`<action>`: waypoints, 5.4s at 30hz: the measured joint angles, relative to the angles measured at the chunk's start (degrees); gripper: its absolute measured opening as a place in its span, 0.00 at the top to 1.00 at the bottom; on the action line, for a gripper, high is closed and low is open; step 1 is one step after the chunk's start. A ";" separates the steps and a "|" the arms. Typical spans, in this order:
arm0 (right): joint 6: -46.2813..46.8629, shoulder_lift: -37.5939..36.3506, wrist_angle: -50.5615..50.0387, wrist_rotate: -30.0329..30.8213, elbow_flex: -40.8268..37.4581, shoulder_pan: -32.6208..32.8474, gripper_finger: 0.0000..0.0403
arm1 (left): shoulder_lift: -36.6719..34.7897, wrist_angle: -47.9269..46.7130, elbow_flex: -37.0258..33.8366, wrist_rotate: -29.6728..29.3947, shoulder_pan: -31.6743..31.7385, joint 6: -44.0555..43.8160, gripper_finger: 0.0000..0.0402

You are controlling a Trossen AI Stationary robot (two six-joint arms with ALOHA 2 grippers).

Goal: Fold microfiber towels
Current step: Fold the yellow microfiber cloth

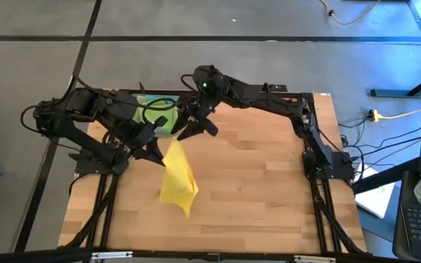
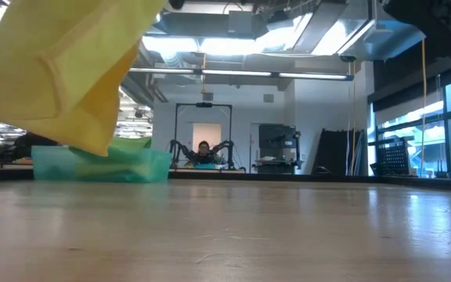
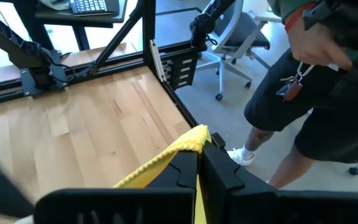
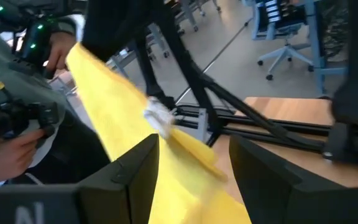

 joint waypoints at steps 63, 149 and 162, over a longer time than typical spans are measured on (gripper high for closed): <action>-12.18 -9.93 -28.76 -3.38 1.18 -1.18 1.00 | 0.02 -21.12 -7.12 -18.74 -0.36 -11.60 1.00; -10.47 -15.93 -43.08 3.85 1.18 1.14 0.99 | 6.99 14.09 -28.04 2.91 16.29 1.00 0.53; -10.60 -15.93 -43.25 3.81 1.18 1.16 0.99 | 7.27 14.43 -28.09 -0.94 14.59 1.75 0.64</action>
